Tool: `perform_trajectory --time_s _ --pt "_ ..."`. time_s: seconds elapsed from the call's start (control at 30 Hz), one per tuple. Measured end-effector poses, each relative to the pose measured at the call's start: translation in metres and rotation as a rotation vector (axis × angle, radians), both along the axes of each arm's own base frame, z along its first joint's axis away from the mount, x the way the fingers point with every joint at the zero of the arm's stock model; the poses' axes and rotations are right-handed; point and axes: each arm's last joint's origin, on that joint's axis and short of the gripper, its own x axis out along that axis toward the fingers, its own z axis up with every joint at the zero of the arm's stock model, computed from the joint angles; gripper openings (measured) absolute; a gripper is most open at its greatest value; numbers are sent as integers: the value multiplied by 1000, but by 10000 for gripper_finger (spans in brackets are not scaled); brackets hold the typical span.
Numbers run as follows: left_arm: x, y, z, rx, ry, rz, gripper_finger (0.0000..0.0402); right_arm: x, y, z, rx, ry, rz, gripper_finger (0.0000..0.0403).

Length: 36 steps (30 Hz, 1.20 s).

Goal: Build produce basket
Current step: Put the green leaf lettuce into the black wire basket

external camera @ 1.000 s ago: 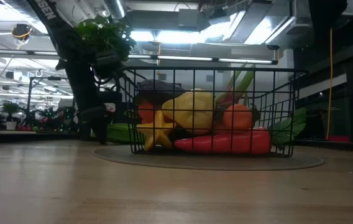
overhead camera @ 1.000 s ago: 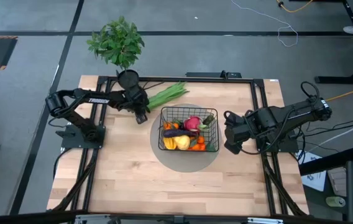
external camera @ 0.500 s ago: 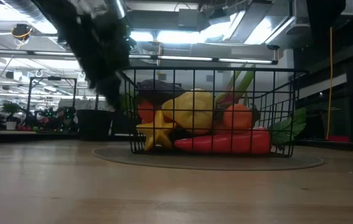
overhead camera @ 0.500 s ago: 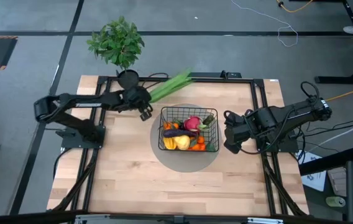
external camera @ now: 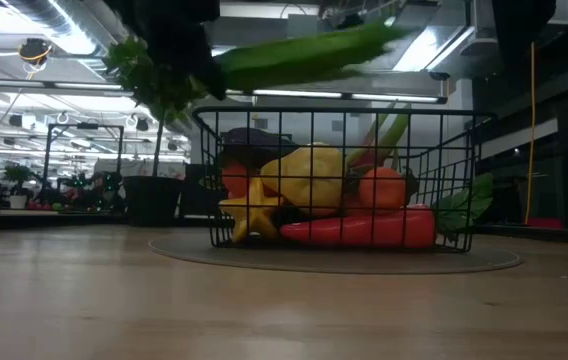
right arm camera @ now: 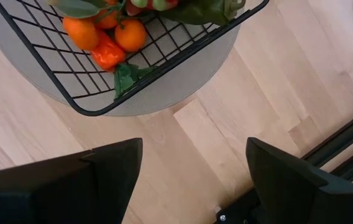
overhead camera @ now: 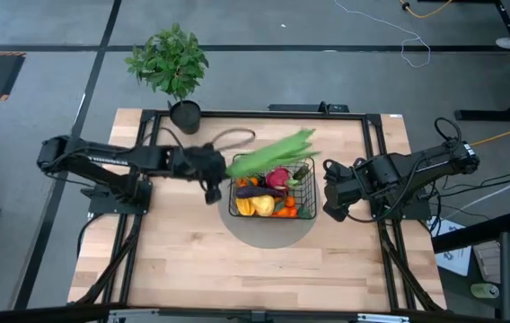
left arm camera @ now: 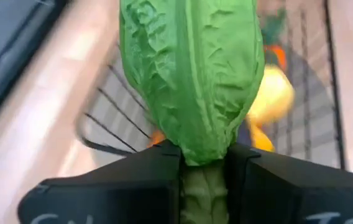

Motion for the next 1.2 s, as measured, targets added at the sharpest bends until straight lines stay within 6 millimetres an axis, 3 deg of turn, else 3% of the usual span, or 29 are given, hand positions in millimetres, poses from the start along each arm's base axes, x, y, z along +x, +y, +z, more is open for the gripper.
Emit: perform_trajectory --time_s 0.13,0.3,0.47,0.8,0.9,1.0,1.1,1.2 --pt "10 -20 -11 18 63 -92 34 0 0 0 -11 -9 -25 274" --pt "28 -34 -13 28 87 -144 34 -4 -7 1 -163 -54 -184 275" --pt "40 -38 -4 47 83 -167 34 -6 -16 8 -331 -163 -266 274" --pt "35 -37 -6 49 166 -162 33 -9 -33 46 -713 -371 -269 274" --pt "36 -36 -6 53 161 -154 33 -10 -33 56 -685 -394 -254 274" --pt "38 -34 -4 53 139 -142 33 -4 -27 58 -486 -367 -145 274" --pt "38 -32 -4 57 138 -140 33 12 -18 55 -304 -398 41 274" --pt "38 -32 -4 57 138 -140 33 32 -8 46 -237 -471 267 274"
